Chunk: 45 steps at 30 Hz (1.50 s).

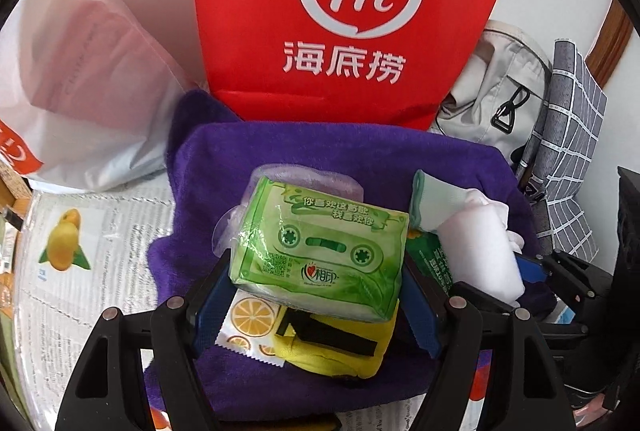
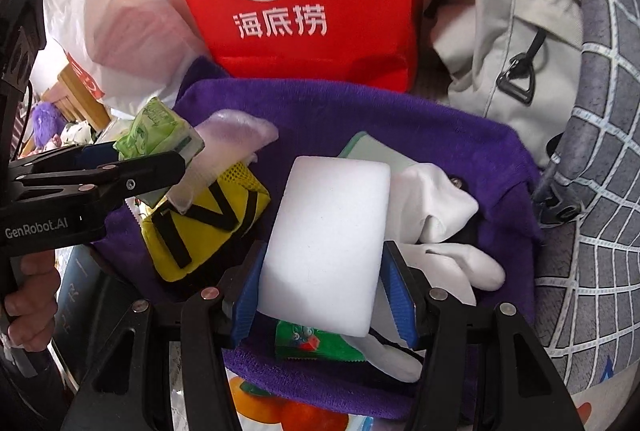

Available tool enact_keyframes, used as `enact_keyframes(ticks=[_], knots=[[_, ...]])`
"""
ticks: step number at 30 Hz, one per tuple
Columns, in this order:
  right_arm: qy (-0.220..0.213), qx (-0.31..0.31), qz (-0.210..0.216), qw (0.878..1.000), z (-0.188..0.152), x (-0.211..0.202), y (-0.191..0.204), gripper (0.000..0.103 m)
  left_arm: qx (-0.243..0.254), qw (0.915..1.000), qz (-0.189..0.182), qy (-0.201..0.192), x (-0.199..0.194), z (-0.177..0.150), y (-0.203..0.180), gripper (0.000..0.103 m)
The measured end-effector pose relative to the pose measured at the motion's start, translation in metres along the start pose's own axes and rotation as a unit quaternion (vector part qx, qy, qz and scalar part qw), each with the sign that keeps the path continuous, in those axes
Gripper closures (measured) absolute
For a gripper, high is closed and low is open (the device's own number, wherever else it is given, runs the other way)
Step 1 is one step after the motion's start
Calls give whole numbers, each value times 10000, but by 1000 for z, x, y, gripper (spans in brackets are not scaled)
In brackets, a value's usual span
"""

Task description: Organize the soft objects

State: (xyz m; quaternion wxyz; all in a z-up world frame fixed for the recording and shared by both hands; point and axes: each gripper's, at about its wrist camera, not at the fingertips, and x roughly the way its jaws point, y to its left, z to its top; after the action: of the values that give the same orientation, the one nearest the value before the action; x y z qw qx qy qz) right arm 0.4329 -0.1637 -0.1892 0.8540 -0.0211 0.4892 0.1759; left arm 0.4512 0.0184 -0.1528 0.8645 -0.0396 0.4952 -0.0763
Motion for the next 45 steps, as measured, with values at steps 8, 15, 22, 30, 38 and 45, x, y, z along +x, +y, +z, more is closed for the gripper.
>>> enact_keyframes(ticks=[8, 15, 22, 30, 38, 45], knots=[[379, 37, 64, 9993, 1, 19, 1, 37, -16, 9994, -200, 287, 15, -3, -2, 28], [495, 20, 179, 9986, -1, 21, 2, 28, -73, 9988, -175, 452, 24, -4, -2, 28], [298, -151, 221, 9992, -2, 9, 6, 18, -128, 9980, -213, 584, 28, -3, -5, 22], [127, 89, 252, 9996, 0, -7, -5, 18, -139, 9975, -320, 615, 14, -6, -9, 9], [-91, 147, 187, 9997, -3, -38, -5, 18, -146, 9993, -38, 338, -19, -16, -6, 9], [-224, 178, -181, 9994, -17, -71, 1, 18, -182, 9995, -136, 228, -59, -36, -4, 9]])
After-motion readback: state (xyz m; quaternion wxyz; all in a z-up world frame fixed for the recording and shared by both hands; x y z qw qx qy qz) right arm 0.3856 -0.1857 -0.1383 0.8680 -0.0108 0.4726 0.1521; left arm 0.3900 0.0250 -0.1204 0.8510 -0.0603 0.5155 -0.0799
